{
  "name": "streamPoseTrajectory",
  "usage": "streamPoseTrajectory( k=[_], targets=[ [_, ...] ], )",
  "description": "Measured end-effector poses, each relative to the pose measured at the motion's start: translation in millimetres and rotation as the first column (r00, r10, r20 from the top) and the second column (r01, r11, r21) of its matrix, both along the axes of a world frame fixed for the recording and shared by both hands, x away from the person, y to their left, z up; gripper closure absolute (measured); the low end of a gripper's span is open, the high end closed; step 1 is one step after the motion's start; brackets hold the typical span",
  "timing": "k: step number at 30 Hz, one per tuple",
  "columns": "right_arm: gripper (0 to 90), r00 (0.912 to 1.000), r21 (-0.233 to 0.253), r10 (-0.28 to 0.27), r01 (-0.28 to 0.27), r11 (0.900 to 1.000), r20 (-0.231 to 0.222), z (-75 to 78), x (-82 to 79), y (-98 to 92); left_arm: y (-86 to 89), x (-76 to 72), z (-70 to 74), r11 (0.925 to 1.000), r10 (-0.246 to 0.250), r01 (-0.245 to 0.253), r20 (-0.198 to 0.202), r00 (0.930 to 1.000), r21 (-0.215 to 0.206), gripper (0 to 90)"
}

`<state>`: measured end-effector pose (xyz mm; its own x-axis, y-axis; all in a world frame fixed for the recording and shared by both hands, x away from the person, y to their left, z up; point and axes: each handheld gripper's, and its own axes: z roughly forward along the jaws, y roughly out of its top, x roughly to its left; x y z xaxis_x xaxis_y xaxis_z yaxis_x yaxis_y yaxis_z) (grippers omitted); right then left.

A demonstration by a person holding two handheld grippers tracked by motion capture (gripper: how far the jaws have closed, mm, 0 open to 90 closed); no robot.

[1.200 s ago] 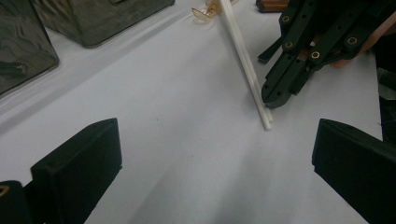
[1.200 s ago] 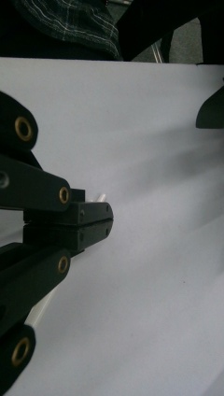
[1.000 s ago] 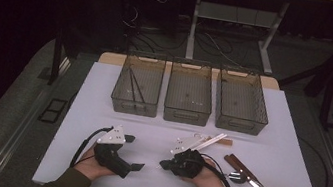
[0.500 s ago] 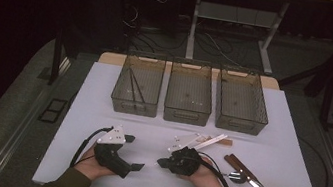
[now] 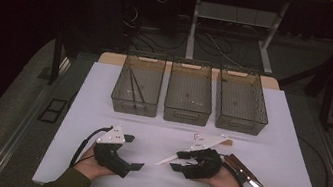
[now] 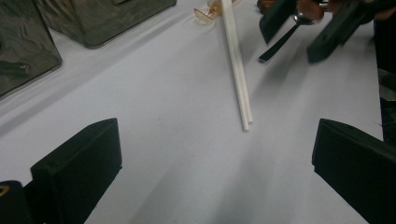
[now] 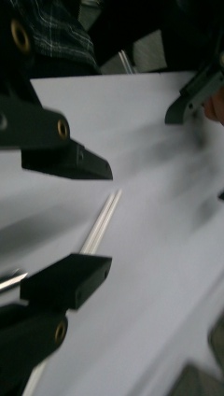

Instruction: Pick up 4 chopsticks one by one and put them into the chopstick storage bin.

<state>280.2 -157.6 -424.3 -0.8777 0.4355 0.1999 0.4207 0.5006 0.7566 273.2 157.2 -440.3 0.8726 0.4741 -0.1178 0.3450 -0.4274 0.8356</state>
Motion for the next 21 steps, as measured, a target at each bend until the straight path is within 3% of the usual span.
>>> streamPoseTrajectory(
  k=[4,10,17,21],
  targets=[
    [33.7,0.9959,0.031,-0.082,0.081,0.996,0.038,3.2,-1.0,-32.6,0.1,0.1,0.0,1.0,0.004,-0.004,-0.001,1.0,-0.001,0.2],
    [25.8,0.9775,0.061,-0.197,0.193,0.979,0.076,0.0,-10.2,-78.5,-0.1,0.4,-0.3,0.9999,0.009,-0.009,-0.003,1.0,-0.01,0.1],
    [19.8,0.963,0.048,-0.246,0.242,0.969,0.11,-4.6,-19.9,-116.7,0.7,1.5,-0.1,0.9996,0.02,-0.021,-0.015,0.9997,-0.019,0.0],
    [14.2,0.9494,0.075,-0.296,0.29,0.954,0.104,-7.5,-21.7,-133.9,0.4,2.6,1.6,0.9995,0.026,-0.026,-0.009,0.9996,-0.018,0.0]
  ],
)
